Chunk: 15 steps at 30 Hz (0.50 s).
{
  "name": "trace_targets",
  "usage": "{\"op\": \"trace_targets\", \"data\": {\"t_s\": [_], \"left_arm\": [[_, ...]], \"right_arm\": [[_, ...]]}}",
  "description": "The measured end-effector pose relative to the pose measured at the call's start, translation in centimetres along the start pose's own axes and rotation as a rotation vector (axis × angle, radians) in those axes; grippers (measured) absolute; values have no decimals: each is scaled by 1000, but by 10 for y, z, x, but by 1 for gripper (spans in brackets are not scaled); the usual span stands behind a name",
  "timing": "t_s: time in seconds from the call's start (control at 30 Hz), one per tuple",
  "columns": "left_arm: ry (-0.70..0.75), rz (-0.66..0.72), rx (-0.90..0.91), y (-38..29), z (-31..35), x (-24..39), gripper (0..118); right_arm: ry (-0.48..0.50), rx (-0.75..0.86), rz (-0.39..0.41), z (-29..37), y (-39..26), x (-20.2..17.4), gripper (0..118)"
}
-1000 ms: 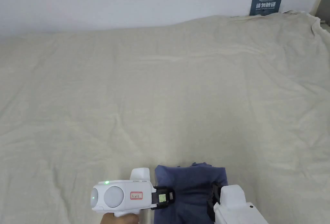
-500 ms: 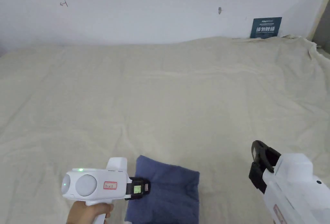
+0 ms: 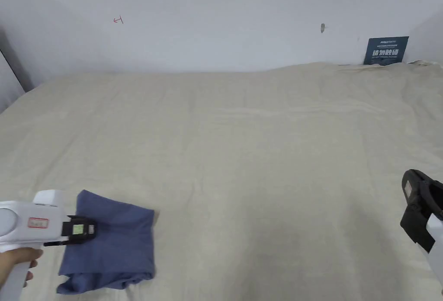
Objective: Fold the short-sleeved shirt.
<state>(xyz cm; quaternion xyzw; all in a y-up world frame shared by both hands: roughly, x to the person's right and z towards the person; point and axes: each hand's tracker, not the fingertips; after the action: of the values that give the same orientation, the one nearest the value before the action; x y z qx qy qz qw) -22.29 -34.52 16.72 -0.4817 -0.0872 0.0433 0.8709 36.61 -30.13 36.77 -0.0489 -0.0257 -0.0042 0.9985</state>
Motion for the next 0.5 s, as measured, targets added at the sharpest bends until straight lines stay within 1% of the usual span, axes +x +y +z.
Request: {"op": "trace_targets", "data": {"t_s": [0.07,0.23,0.3,0.5], "left_arm": [[42,22,-11,2,8,-23,21],[109,167,-20,-7,10,-68,21],[109,224,-36,-15,2,-77,21],[178,283,-47,-32,-18,-83,21]], "right_arm": [[-13,-1,5,-1,0,-1,0],[-35,-10,6,-2,-3,0,0],[-34,-21,4,-2,-6,-1,0],[-11,-55,5,1,-7,-2,0]]}}
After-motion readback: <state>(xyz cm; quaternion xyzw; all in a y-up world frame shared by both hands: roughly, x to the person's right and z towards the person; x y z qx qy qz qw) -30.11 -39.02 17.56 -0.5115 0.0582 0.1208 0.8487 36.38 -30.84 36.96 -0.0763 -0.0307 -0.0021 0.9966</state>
